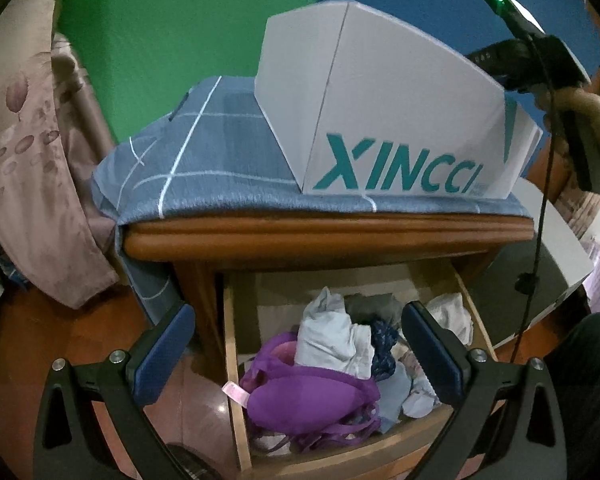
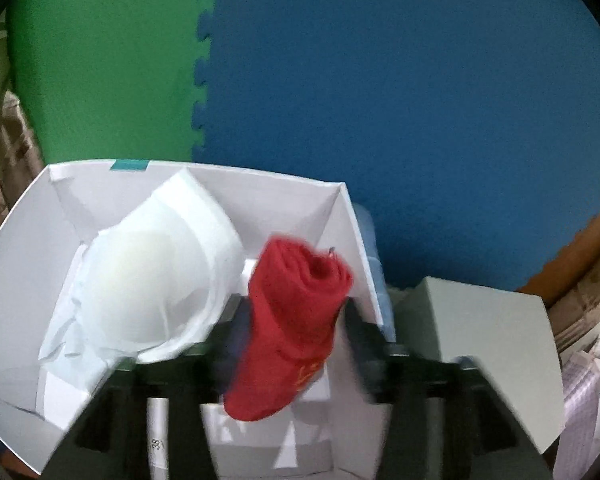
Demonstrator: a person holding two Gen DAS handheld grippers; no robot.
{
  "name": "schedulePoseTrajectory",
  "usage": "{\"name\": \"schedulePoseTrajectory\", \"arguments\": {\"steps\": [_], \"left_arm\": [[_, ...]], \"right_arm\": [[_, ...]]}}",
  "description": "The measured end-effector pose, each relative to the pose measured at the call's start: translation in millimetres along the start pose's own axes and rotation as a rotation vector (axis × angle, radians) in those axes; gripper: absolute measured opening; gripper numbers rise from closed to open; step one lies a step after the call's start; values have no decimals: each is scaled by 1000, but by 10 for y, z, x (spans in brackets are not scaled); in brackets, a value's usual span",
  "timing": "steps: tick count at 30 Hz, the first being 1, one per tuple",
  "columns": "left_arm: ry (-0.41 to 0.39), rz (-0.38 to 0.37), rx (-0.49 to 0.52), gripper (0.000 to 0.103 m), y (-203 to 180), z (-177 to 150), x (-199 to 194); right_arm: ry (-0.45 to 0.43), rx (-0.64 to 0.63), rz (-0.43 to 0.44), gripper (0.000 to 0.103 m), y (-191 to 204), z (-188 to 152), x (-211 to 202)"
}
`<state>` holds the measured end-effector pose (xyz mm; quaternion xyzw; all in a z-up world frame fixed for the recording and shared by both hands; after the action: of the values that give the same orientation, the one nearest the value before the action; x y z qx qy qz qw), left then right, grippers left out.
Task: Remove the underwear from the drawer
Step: 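Release the red sock into the box while the left gripper reaches into the drawer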
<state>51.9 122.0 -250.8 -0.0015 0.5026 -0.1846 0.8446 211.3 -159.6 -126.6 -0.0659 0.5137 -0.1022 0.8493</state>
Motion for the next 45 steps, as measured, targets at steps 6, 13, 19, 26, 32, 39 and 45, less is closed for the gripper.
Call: {"name": "schedulePoseTrajectory", "arguments": {"steps": [6, 13, 19, 26, 32, 39, 45], "left_arm": [[40, 35, 23, 102, -17, -99, 121], [73, 70, 71, 102, -77, -238, 229], [129, 94, 104, 102, -265, -333, 414], [214, 122, 60, 102, -434, -378, 638], [200, 141, -58, 97, -312, -243, 701], [254, 222, 61, 97, -509, -123, 1025], [371, 189, 66, 44, -445, -246, 1318]], "right_arm": [[-257, 41, 116, 73, -209, -134, -778], [-275, -30, 228, 84, -447, -1455, -888], [-94, 69, 363, 84, -493, -2642, -121], [-78, 74, 460, 84, -421, -2532, 57], [-71, 86, 541, 84, -379, -2533, 24], [-77, 57, 576, 84, -325, -2570, -51], [-60, 30, 574, 84, -231, -2597, -14]]}}
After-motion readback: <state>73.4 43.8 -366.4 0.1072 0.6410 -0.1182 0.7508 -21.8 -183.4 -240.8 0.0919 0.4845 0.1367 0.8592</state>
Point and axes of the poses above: each gripper's, at about its wrist camera, not at the fingertips, and x roughly the way its jaws point, y to its left, z to its top, the point moved 9 cm from there along x, roughly the way its jaws point, and after that the axes turned 14 degrees about y, right-handed, at the moved point
